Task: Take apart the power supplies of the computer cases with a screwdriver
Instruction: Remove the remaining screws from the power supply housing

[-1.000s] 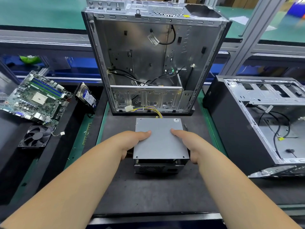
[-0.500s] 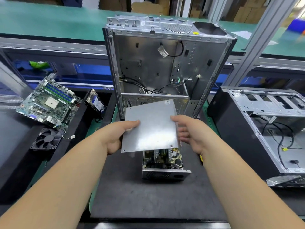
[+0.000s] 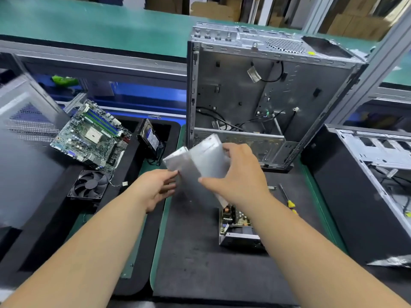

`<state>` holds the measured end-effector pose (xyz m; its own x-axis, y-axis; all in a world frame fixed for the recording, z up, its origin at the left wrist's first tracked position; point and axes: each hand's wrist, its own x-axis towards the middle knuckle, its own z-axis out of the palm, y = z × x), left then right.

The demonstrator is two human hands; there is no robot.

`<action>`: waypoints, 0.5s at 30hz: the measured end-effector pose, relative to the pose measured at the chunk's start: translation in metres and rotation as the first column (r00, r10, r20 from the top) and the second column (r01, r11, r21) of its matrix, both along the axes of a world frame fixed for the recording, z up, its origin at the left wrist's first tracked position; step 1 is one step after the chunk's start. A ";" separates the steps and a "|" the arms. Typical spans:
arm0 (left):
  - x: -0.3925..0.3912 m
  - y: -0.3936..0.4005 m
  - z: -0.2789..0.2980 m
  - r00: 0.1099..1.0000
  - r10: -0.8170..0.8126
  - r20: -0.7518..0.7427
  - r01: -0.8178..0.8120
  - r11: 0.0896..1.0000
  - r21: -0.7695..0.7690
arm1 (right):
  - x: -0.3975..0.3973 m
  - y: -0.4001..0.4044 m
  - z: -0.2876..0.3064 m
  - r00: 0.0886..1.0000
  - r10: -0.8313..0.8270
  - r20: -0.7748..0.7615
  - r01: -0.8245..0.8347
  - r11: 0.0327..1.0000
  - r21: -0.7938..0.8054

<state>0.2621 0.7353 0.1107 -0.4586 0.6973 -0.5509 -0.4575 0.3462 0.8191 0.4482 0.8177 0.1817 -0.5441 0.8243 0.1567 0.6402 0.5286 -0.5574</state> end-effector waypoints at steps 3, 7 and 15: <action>-0.011 -0.003 -0.007 1.000 0.030 -0.005 -0.031 0.999 -0.040 | -0.012 -0.014 -0.013 0.982 0.131 0.133 -0.166 0.941 0.294; -0.022 -0.005 -0.010 0.999 -0.028 0.030 0.029 0.999 -0.044 | -0.023 -0.028 -0.039 0.954 0.171 0.245 -0.277 0.814 0.511; -0.025 0.002 -0.016 0.973 -0.197 0.118 0.190 0.979 0.072 | -0.038 -0.033 -0.076 0.924 0.098 0.370 -0.300 0.787 0.539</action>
